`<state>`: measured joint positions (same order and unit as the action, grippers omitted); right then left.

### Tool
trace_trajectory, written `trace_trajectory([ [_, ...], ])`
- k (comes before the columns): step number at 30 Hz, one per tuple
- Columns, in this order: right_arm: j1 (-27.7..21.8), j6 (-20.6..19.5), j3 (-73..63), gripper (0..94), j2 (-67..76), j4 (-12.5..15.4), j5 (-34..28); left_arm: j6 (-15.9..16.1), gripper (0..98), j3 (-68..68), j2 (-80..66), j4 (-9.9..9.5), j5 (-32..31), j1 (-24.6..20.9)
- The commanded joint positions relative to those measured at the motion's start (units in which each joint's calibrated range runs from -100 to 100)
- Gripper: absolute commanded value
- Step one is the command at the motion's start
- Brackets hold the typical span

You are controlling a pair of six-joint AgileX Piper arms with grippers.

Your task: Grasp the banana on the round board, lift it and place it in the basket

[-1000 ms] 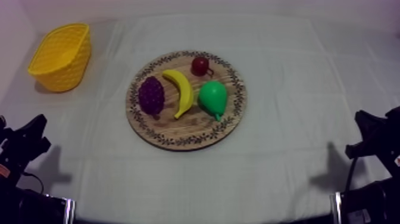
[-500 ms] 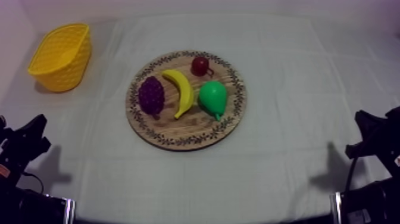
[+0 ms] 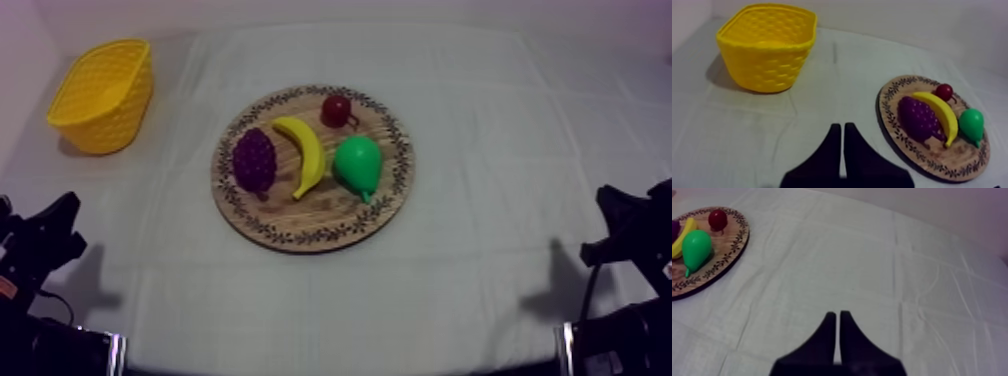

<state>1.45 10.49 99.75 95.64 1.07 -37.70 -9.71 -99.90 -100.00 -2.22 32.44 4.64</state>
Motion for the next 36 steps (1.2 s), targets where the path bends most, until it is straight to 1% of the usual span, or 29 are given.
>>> trace_trajectory([
  [1, 0.06, -0.02, 0.02, 0.4, 0.03, -0.01, 0.04, 1.02, 0.2, 0.3, 0.0, -0.63, 0.46, 0.95],
  [7, 0.08, -0.05, 0.02, 0.4, 0.03, -0.01, 0.04, 1.76, 0.1, 9.43, 0.1, -2.45, 7.41, 1.78],
  [10, 0.08, -0.08, 0.02, 0.4, 0.03, -0.01, 0.04, 1.96, 0.1, 16.59, 2.78, -2.69, 9.11, 1.87],
  [13, 0.11, -0.09, 0.02, 0.4, 0.03, -0.01, 0.04, 2.47, 0.1, 26.32, 9.28, -2.65, 10.96, 2.31],
  [16, 0.14, -0.11, 0.02, 0.4, 0.03, -0.01, 0.04, 2.9, 0.1, 36.95, 17.96, -2.82, 12.9, 3.69],
  [22, 0.16, -0.14, 0.02, 0.4, 0.03, -0.01, 0.04, 3.37, 0.1, 55.86, 36.08, -3.19, 17.14, 8.43],
  [24, 0.16, -0.15, 0.02, 0.4, 0.03, -0.01, 0.04, 2.79, 0.1, 60.64, 41.66, -3.78, 17.99, 10.73],
  [28, 0.16, -0.16, 0.02, 0.4, 0.03, -0.01, 0.04, -0.11, 0.1, 68.05, 52.11, -6.64, 20.17, 15.96],
  [31, 0.16, -0.16, 0.02, 0.4, 0.03, -0.01, 0.04, -2.07, 0.1, 72.31, 59.74, -8.38, 21.01, 18.69],
  [33, 0.16, -0.16, 0.02, 0.4, 0.03, -0.01, 0.04, -3.17, 0.1, 75.06, 64.85, -9.04, 21.63, 19.82],
  [36, 0.16, -0.16, 0.02, 0.4, 0.03, -0.01, 0.04, -4.62, 0.1, 78.8, 71.94, -9.47, 22.47, 21.09],
])
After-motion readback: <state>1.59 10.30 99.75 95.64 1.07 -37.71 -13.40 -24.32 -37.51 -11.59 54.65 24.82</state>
